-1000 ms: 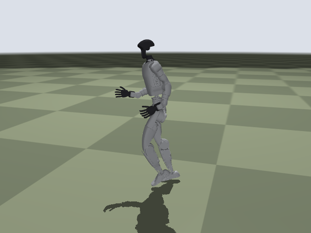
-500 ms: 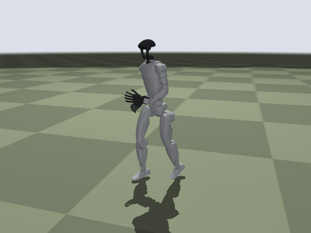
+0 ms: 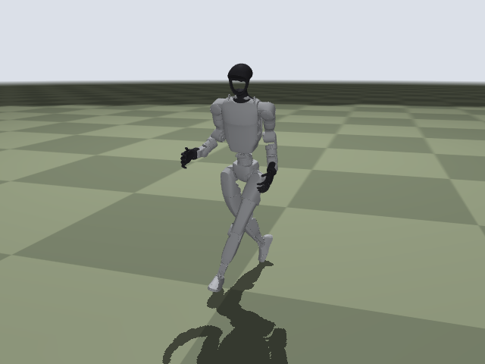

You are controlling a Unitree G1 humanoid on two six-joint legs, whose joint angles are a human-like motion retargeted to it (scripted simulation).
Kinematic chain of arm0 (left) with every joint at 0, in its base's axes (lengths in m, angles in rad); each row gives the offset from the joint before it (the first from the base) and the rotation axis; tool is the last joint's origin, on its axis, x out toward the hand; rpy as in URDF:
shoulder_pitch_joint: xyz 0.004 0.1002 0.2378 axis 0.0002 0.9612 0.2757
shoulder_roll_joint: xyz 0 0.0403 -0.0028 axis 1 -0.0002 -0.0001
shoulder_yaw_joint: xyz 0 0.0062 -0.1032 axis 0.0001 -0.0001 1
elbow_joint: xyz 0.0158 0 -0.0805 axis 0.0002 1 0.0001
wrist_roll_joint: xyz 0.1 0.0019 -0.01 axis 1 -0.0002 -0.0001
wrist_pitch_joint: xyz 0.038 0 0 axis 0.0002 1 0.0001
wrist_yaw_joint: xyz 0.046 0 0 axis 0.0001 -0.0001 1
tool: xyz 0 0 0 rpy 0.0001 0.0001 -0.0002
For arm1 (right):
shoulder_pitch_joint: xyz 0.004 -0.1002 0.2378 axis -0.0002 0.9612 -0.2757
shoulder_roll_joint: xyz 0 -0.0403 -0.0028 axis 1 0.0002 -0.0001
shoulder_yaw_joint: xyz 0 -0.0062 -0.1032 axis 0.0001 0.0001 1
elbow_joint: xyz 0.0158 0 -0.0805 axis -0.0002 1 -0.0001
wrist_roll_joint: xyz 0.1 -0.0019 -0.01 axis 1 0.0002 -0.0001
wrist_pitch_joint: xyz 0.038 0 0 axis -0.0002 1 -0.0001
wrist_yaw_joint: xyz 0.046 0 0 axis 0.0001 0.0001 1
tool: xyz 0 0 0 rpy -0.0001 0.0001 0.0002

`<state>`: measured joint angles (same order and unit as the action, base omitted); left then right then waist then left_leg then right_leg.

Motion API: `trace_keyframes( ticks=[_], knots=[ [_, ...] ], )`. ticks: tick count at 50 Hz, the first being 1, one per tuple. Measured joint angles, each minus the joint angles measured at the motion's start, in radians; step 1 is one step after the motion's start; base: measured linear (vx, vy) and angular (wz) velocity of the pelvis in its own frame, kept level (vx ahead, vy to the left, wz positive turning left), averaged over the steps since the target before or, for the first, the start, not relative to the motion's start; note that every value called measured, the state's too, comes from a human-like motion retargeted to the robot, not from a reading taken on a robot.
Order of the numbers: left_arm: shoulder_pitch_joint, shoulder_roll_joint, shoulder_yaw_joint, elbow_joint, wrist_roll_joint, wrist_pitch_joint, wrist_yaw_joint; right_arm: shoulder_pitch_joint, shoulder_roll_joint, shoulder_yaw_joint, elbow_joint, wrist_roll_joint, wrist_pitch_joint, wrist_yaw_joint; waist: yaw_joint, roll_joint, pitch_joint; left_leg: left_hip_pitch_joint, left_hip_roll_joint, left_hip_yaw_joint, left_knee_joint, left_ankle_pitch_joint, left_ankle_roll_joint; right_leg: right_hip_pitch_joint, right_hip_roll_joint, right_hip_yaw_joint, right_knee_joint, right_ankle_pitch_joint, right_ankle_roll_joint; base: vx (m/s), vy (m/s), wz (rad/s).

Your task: Walk run

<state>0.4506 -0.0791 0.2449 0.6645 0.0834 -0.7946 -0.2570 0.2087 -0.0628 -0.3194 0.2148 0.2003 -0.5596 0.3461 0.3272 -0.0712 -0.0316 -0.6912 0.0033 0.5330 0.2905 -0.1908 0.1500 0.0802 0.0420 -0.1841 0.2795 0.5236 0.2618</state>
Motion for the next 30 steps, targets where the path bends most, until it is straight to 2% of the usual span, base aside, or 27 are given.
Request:
trace_keyframes(
  ticks=[1, 2, 3, 5, 7, 8, 9, 10, 12, 13, 15, 17, 18, 20, 21, 22, 23, 24, 25, 27, 28, 30],
  knots=[
    [-0.029, -0.011, -0.006, -0.027, -0.003, 0.016, 0.016, 0.018, 0.008, -0.001, 0.025, -0.038, -0.003, -0.024, -0.026, -0.011, 0.023, 0.05, -0.004, 0.005, 0.037, 0.048, 0.067, -0.001, 0.003, 0.05, 0.139, 0.0, -0.016, 2.1, -0.69, 1.8],
    [-0.063, -0.02, -0.015, -0.059, -0.004, 0.033, 0.038, 0.034, 0.017, 0.001, 0.054, -0.077, -0.009, -0.048, -0.057, -0.011, 0.038, 0.091, 0.002, -0.01, 0.085, 0.031, 0.112, -0.004, 0.031, 0.087, 0.229, 0.0, -0.057, 2.58, -1.03, 2.04],
    [-0.106, -0.024, -0.027, -0.099, -0.004, 0.054, 0.072, 0.045, 0.027, 0.008, 0.091, -0.121, -0.019, -0.074, -0.096, 0.01, 0.035, 0.114, 0.026, -0.062, 0.153, -0.114, 0.112, -0.012, 0.109, 0.095, 0.222, 0.0, -0.151, 2.47, -0.97, 1.99],
    [-0.15, -0.029, -0.074, -0.155, 0.007, 0.071, 0.14, 0.132, 0.056, 0.022, 0.207, -0.228, -0.038, -0.102, -0.16, 0.113, 0.012, 0.117, 0.065, -0.342, 0.357, -0.284, 0.112, -0.052, 0.196, -0.072, 0.374, -0.169, -0.299, 2.25, -0.19, 1.85],
    [-0.284, -0.029, -0.079, -0.169, -0.017, 0.052, 0.208, 0.209, 0.063, 0.017, 0.379, -0.301, -0.018, -0.106, -0.192, 0.165, 0.028, 0.132, 0.105, -0.414, 0.486, -0.356, 0.112, -0.217, 0.137, -0.077, 0.666, -0.385, -0.441, 1.86, 0.19, 1.66],
    [-0.357, -0.021, -0.101, -0.177, -0.049, 0.048, 0.232, 0.242, 0.08, 0.007, 0.458, -0.299, 0.002, -0.095, -0.213, 0.178, 0.014, 0.174, 0.102, -0.422, 0.494, -0.389, 0.112, -0.322, 0.119, -0.059, 0.747, -0.471, -0.493, 1.98, 0.18, 1.97],
    [-0.414, -0.014, -0.15, -0.196, -0.092, 0.048, 0.237, 0.287, 0.103, -0.019, 0.506, -0.251, 0.017, -0.049, -0.197, 0.161, -0.003, 0.247, 0.065, -0.403, 0.442, -0.392, 0.112, -0.401, 0.074, -0.021, 0.763, -0.531, -0.515, 2.15, 0.22, 1.79],
    [-0.462, -0.008, -0.213, -0.221, -0.141, 0.049, 0.233, 0.339, 0.128, -0.054, 0.54, -0.178, 0.03, 0.014, -0.163, 0.13, -0.022, 0.334, 0.012, -0.368, 0.359, -0.379, 0.112, -0.467, 0.015, 0.028, 0.747, -0.579, -0.523, 1.89, 0.13, 2.42],
    [-0.532, 0.042, -0.286, -0.287, -0.218, 0.062, 0.168, 0.424, 0.207, -0.116, 0.542, -0.046, 0.028, 0.064, -0.258, 0.155, -0.022, 0.435, -0.061, -0.526, 0.226, -0.249, 0.112, -0.63, -0.057, -0.012, 0.691, -0.624, -0.509, 1.69, 0.05, 3.79],
    [-0.544, 0.068, -0.312, -0.32, -0.231, 0.068, 0.141, 0.458, 0.244, -0.152, 0.541, -0.007, 0.008, 0.058, -0.309, 0.19, -0.032, 0.496, -0.072, -0.586, 0.152, -0.154, 0.112, -0.687, -0.062, -0.014, 0.611, -0.626, -0.469, 1.93, 0.17, 3.83],
    [-0.534, 0.108, -0.347, -0.379, -0.221, 0.074, 0.125, 0.511, 0.266, -0.191, 0.527, 0.069, -0.054, 0.021, -0.412, 0.251, -0.048, 0.624, -0.103, -0.645, 0.003, 0.145, 0.112, -0.762, -0.08, 0.039, 0.409, -0.625, -0.346, 1.93, 0.24, 3.19],
    [-0.496, 0.151, -0.349, -0.414, -0.194, 0.081, 0.14, 0.524, 0.253, -0.19, 0.49, 0.09, -0.089, -0.017, -0.518, 0.299, -0.039, 0.702, -0.075, -0.684, -0.05, 0.474, 0.001, -0.783, -0.09, 0.095, 0.188, -0.635, -0.242, 1.92, -0.1, 2.38],
    [-0.473, 0.17, -0.333, -0.432, -0.176, 0.089, 0.14, 0.513, 0.245, -0.183, 0.46, 0.08, -0.095, -0.029, -0.566, 0.314, -0.022, 0.73, -0.062, -0.698, -0.057, 0.614, -0.074, -0.771, -0.1, 0.104, 0.079, -0.656, -0.175, 1.81, -0.33, 1.64],
    [-0.425, 0.196, -0.3, -0.456, -0.13, 0.104, 0.104, 0.456, 0.227, -0.172, 0.381, 0.045, -0.088, -0.043, -0.606, 0.331, 0.026, 0.755, 0.005, -0.575, 0.051, 0.714, -0.197, -0.722, -0.12, 0.067, -0.052, -0.711, -0.102, 1.64, -0.39, 0.73],
    [-0.401, 0.2, -0.282, -0.452, -0.107, 0.113, 0.077, 0.405, 0.213, -0.163, 0.343, 0.028, -0.081, -0.053, -0.6, 0.336, 0.048, 0.749, 0.02, -0.538, 0.162, 0.714, -0.225, -0.701, -0.109, 0.046, -0.057, -0.728, -0.128, 1.67, -0.44, 0.06],
    [-0.378, 0.203, -0.262, -0.444, -0.088, 0.12, 0.052, 0.349, 0.195, -0.152, 0.304, 0.012, -0.074, -0.066, -0.597, 0.322, 0.07, 0.745, -0.004, -0.525, 0.258, 0.714, -0.244, -0.675, -0.117, 0.021, -0.059, -0.683, -0.138, 1.82, -0.55, 0.03],
    [-0.358, 0.201, -0.239, -0.43, -0.076, 0.121, 0.034, 0.282, 0.171, -0.139, 0.264, 0.0, -0.07, -0.083, -0.598, 0.272, 0.09, 0.745, -0.103, -0.558, 0.322, 0.714, -0.244, -0.639, -0.163, -0.009, -0.052, -0.512, -0.114, 1.78, -0.56, -0.23],
    [-0.331, 0.197, -0.214, -0.401, -0.066, 0.108, 0.025, 0.217, 0.144, -0.118, 0.228, -0.007, -0.069, -0.104, -0.567, 0.248, 0.102, 0.706, -0.18, -0.552, 0.418, 0.687, -0.257, -0.624, -0.152, 0.071, 0.016, -0.57, -0.153, 1.64, -0.5, -0.83],
    [-0.299, 0.191, -0.187, -0.365, -0.057, 0.087, 0.019, 0.152, 0.115, -0.091, 0.194, -0.01, -0.07, -0.127, -0.521, 0.239, 0.11, 0.647, -0.246, -0.527, 0.528, 0.646, -0.276, -0.619, -0.112, 0.206, 0.114, -0.742, -0.224, 1.91, -0.44, -0.49],
    [-0.179, 0.187, -0.17, -0.189, -0.012, 0.011, -0.027, 0.058, 0.046, -0.076, 0.153, 0.023, -0.078, -0.191, -0.473, 0.319, 0.104, 0.456, -0.192, -0.494, 0.924, 0.415, -0.204, -0.589, -0.06, 0.162, 0.268, -0.891, -0.263, 2.39, -0.5, 0.54],
    [-0.128, 0.198, -0.168, -0.096, 0.025, -0.012, -0.049, -0.012, 0.021, -0.099, 0.146, 0.059, -0.078, -0.199, -0.412, 0.318, 0.079, 0.331, -0.129, -0.442, 1.078, 0.303, -0.14, -0.54, -0.091, 0.101, 0.28, -0.926, -0.268, 2.2, -0.5, -0.22],
    [-0.044, 0.216, -0.129, 0.035, 0.054, -0.045, -0.142, -0.148, -0.032, -0.131, 0.112, 0.167, -0.072, -0.16, -0.215, 0.256, 0.032, 0.123, 0.01, -0.23, 1.173, 0.118, -0.028, -0.469, -0.001, 0.208, 0.257, -0.982, -0.325, 1.92, -0.3, -1.78]
  ],
)
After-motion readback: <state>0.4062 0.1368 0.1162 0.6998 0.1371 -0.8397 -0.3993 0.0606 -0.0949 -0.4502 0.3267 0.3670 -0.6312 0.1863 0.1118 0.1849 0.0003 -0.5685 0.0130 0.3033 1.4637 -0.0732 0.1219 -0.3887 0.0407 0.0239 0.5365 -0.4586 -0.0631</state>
